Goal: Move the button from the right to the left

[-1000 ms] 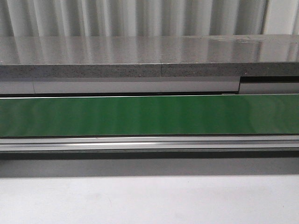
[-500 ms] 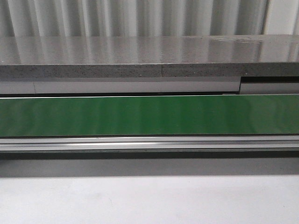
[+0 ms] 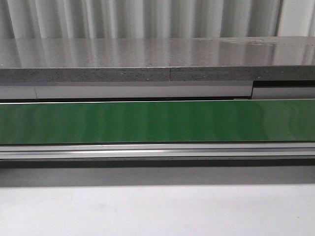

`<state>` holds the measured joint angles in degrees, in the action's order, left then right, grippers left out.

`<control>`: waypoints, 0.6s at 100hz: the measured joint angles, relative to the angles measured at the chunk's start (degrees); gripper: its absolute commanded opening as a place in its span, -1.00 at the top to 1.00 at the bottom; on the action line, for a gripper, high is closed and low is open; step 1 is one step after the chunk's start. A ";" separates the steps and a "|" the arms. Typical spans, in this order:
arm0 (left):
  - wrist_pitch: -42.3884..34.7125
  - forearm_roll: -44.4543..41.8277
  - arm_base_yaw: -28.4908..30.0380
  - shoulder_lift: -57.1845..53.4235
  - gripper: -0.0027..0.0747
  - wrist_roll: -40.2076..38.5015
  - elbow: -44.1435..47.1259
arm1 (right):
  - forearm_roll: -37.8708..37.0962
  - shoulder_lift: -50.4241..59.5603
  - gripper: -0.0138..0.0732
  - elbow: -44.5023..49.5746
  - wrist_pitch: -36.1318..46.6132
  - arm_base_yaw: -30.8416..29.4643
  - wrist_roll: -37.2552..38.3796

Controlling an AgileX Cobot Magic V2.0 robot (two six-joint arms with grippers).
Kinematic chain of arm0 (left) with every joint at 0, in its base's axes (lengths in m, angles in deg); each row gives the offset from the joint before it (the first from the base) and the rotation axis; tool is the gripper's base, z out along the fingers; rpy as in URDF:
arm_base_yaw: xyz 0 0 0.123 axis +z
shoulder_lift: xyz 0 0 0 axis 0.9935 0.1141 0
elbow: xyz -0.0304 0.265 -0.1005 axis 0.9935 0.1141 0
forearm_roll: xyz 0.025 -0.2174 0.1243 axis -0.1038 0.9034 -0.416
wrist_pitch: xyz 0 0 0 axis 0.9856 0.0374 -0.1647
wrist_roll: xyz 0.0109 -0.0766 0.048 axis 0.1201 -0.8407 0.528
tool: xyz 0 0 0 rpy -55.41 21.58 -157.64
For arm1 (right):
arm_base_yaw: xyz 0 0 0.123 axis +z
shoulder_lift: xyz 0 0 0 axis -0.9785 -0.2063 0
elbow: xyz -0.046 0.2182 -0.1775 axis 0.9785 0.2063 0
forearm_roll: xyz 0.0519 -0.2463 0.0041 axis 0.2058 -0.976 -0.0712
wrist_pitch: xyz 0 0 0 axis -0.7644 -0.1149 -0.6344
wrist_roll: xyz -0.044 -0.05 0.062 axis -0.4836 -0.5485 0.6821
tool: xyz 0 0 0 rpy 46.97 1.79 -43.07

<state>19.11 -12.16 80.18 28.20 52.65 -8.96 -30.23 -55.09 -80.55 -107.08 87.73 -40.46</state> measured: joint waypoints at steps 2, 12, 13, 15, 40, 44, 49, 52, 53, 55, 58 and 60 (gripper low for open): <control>0.00 0.10 0.00 0.00 0.98 0.00 0.00 | -0.14 0.00 0.84 0.29 1.25 -0.17 0.00; 0.00 0.10 0.00 0.00 0.98 0.00 0.00 | -0.23 0.00 0.84 3.02 9.76 -2.10 0.26; 0.00 0.10 0.00 0.00 0.98 0.00 0.00 | -0.23 0.00 0.84 3.58 10.53 -2.31 0.34; 0.00 0.10 0.00 0.00 0.98 0.00 0.00 | -0.37 0.00 0.84 4.46 12.84 -2.98 0.46; 0.00 0.10 0.00 0.00 0.98 0.00 0.00 | -8.43 0.47 0.84 15.93 36.88 -11.48 10.28; 0.00 0.10 0.00 0.00 0.98 0.00 0.00 | -10.53 0.95 0.84 17.67 38.73 -12.51 13.57; 0.00 0.10 0.00 0.00 0.98 0.00 0.00 | -12.63 2.05 0.84 19.66 39.86 -13.48 16.53; 0.00 0.10 0.00 0.00 0.98 0.00 0.00 | -13.48 2.76 0.84 21.04 40.67 -13.86 17.58; 0.00 0.10 0.00 0.00 0.98 0.00 0.00 | -13.60 2.94 0.84 21.32 40.88 -13.99 17.96; 0.00 0.10 0.00 0.00 0.98 0.00 0.00 | -13.91 3.55 0.84 22.16 41.04 -14.17 18.47; 0.00 0.10 0.00 0.00 0.98 0.00 0.00 | -14.21 4.38 0.84 23.27 41.16 -14.41 18.90; 0.00 0.10 0.00 0.00 0.98 0.00 0.00 | -14.47 5.03 0.84 24.11 41.28 -14.50 19.19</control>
<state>19.11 -12.06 80.18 28.20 52.65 -8.96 -44.70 -50.06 -56.44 -65.80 73.24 -21.27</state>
